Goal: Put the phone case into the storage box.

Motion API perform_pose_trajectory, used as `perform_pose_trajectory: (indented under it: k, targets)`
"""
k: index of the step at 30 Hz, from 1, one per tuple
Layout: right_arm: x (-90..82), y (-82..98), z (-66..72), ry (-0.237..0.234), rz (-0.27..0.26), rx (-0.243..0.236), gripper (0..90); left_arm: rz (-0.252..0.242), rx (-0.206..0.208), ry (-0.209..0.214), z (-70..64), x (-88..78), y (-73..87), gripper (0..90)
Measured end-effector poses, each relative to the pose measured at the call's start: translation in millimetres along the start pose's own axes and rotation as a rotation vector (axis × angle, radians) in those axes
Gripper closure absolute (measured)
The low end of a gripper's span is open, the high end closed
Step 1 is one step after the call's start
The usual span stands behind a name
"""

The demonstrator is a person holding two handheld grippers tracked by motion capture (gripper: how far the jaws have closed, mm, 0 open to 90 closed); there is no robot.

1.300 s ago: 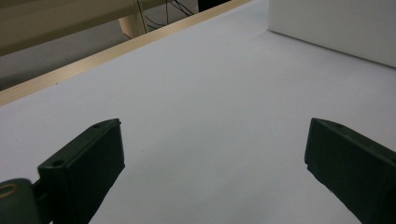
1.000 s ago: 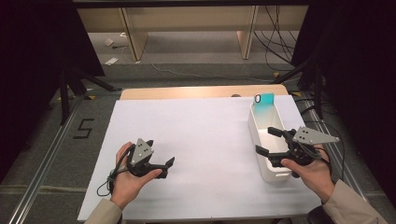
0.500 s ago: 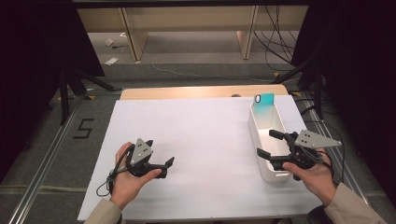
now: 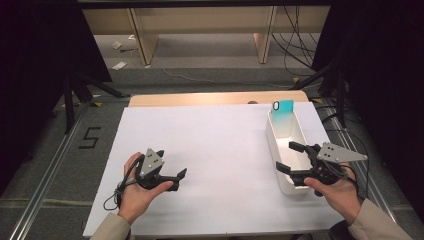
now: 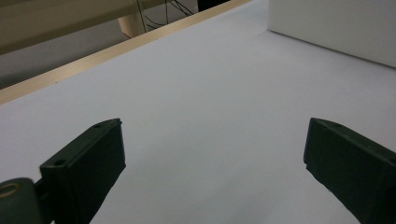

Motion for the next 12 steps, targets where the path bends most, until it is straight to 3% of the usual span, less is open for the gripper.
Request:
perform_pose_trajectory:
  k: [12]
  targets:
    - [-0.8, -1.2, -0.4, 0.0, -0.009, -0.001, 19.0, -0.001, -0.001, 0.0, 0.3, 0.5, -0.3, 4.6]
Point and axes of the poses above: each handheld gripper's, and its own axes: x roughly forward along the jaws, y roughly out of its underside, z roughly to its left, the point moved 7 cm from there along x, roughly forward along the jaws, and after that the axes turned 6 degrees about -y, right-handed, at the moved point
